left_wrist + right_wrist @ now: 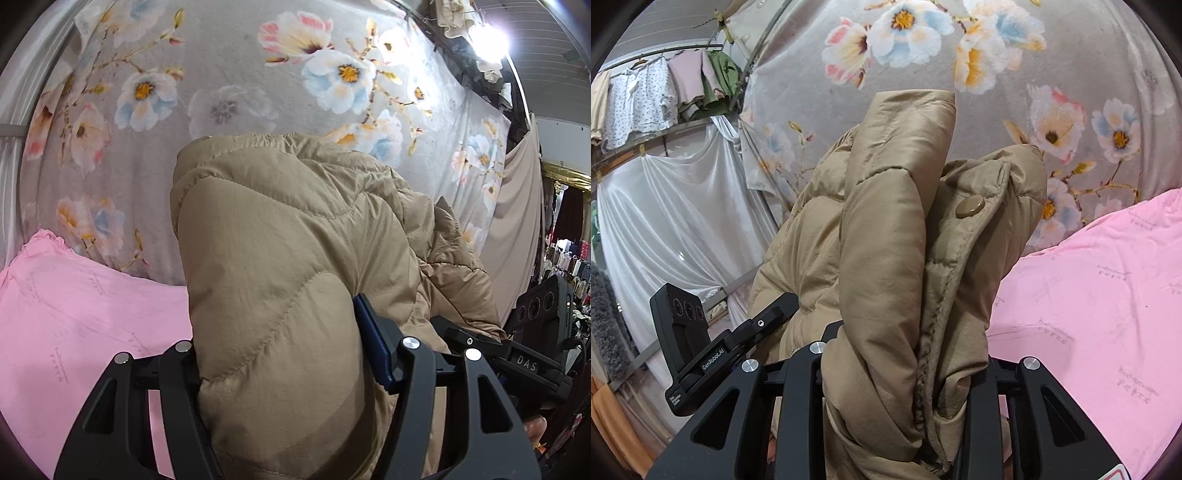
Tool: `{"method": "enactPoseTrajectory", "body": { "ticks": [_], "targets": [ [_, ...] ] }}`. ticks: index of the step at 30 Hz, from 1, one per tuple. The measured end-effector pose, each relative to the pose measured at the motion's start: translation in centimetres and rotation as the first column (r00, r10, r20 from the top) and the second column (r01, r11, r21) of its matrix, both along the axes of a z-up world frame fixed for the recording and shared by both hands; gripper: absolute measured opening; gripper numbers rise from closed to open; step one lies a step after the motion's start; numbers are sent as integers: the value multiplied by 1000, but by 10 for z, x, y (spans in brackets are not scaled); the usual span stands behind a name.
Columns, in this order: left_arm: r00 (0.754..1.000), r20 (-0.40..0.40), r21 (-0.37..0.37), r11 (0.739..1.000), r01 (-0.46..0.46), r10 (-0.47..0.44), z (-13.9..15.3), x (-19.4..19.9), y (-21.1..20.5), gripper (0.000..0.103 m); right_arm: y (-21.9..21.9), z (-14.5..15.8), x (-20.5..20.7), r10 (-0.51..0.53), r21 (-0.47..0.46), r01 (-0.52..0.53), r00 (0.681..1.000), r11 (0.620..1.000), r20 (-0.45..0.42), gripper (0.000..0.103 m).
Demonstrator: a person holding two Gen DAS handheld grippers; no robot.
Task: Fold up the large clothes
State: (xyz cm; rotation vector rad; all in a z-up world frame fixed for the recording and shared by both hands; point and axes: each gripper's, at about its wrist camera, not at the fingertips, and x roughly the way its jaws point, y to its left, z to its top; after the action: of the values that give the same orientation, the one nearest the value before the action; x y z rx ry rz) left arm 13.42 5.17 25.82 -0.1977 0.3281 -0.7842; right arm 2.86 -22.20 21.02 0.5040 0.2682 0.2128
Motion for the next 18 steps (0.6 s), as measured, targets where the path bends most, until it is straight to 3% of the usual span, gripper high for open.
{"method": "enactPoseTrajectory", "body": {
  "ticks": [10, 18],
  "targets": [
    [992, -126, 72, 997, 15, -5, -95, 98, -18, 60, -4, -91, 92, -46, 38, 52, 986, 998, -159, 31],
    [979, -203, 100, 995, 8, 13, -155, 146, -29, 60, -13, -151, 143, -43, 71, 62, 970, 996, -239, 31]
  ]
}}
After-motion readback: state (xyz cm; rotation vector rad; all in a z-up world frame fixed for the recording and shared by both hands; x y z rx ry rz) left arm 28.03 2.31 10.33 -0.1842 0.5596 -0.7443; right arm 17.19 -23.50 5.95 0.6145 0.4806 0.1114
